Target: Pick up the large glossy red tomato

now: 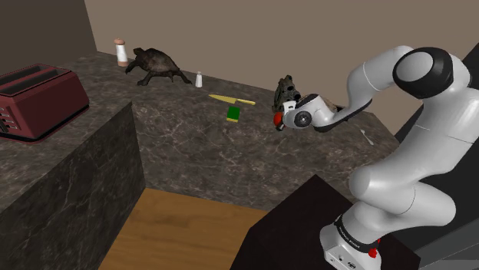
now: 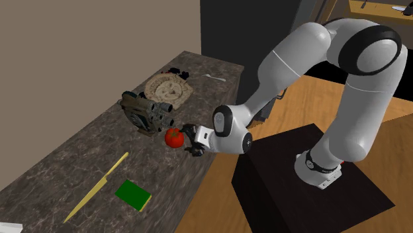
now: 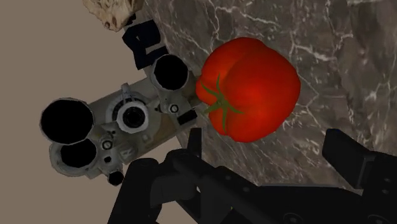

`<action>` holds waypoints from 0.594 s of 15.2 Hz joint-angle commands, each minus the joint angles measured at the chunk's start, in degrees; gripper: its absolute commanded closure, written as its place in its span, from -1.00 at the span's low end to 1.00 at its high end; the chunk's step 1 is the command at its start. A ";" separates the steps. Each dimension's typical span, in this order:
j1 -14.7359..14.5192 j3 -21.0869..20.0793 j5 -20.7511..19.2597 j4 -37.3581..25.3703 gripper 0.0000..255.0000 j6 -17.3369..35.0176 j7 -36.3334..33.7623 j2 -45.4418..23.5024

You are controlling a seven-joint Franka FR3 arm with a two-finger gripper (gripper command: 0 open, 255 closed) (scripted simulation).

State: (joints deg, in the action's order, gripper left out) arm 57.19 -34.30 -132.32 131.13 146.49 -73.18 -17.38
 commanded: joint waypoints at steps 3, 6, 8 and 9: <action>-0.52 1.21 -7.33 -4.99 -1.00 -4.18 -0.88 -6.39; -0.91 1.52 -8.89 -5.25 -1.00 -5.94 -1.80 -8.64; -1.18 1.75 -9.90 -5.47 -1.00 -7.09 -2.36 -10.16; -1.32 1.87 -10.39 -5.59 -1.00 -7.66 -2.62 -10.92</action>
State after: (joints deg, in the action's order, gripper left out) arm 56.06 -32.51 -142.25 125.58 139.52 -75.50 -27.56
